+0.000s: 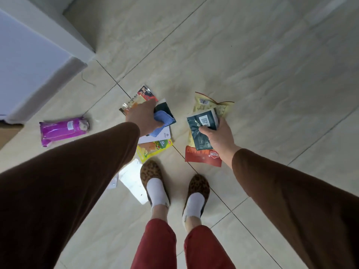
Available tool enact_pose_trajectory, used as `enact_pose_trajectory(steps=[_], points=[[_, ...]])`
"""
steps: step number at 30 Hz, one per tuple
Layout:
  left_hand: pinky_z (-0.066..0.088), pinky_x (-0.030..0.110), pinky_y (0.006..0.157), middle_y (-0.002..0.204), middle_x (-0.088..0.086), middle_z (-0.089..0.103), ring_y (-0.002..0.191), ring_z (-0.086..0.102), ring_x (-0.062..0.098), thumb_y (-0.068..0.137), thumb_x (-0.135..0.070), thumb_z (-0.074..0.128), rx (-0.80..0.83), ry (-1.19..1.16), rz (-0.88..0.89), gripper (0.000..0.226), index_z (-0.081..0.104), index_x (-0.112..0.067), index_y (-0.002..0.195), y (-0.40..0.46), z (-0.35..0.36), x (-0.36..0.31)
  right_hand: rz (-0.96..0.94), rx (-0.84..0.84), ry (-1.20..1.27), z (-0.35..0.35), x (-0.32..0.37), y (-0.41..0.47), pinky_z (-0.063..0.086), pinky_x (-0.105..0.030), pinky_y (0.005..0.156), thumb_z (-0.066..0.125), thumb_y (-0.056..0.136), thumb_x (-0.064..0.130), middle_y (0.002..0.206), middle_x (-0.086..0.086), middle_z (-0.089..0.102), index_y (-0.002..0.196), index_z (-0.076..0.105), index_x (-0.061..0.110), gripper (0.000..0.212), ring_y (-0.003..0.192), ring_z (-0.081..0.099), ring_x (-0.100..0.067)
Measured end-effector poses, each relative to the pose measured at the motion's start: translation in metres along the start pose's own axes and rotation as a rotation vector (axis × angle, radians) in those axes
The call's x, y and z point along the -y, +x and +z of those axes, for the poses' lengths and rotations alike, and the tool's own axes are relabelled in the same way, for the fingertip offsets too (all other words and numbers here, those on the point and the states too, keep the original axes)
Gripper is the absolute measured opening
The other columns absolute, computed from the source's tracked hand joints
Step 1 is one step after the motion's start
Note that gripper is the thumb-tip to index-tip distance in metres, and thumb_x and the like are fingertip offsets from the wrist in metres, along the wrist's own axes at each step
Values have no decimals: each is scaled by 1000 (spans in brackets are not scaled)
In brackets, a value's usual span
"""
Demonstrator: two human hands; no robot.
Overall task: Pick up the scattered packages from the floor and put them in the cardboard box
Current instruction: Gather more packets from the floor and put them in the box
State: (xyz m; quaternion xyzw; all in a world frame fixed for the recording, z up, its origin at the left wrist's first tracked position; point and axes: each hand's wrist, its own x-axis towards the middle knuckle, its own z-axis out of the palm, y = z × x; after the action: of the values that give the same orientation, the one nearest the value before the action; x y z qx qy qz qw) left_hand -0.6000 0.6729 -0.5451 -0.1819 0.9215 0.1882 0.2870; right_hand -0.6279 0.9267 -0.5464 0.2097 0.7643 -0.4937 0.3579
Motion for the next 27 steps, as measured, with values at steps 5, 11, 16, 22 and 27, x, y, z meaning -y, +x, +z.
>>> enact_pose_trajectory(steps=[5,11,16,22,27], points=[[49,39,79,101,5,66,94,64,34,72,-40,74,-65,-114,-122,56,50,-22,120,-98,-46,32,-99,56,-58,4,57,-68,64,-41,78,79,85,17,99,0,71,106,56,25,32,90,75,-23],[50,41,76,85,4,60,83,60,33,74,-40,74,-113,-281,-259,41,45,-19,95,-211,-69,92,-210,150,-198,60,91,-152,62,-49,85,79,81,27,109,-1,72,118,56,21,44,94,74,-22],[54,41,72,85,3,61,79,61,27,76,-40,72,-149,-400,-301,38,47,-21,98,-305,-69,166,-281,211,-306,139,79,-232,60,-41,85,79,84,28,105,6,70,116,56,23,39,94,71,-16],[47,34,66,85,-5,61,77,59,22,70,-48,69,-256,-472,-358,40,47,-26,96,-433,-46,269,-344,279,-416,247,32,-345,57,-31,75,79,86,32,105,8,69,113,57,27,35,94,70,-13],[54,42,74,87,-4,62,81,63,25,71,-51,71,-230,-479,-446,44,47,-24,97,-502,-38,353,-378,309,-522,331,12,-413,59,-41,86,78,84,41,110,5,69,120,57,24,45,98,69,-16]])
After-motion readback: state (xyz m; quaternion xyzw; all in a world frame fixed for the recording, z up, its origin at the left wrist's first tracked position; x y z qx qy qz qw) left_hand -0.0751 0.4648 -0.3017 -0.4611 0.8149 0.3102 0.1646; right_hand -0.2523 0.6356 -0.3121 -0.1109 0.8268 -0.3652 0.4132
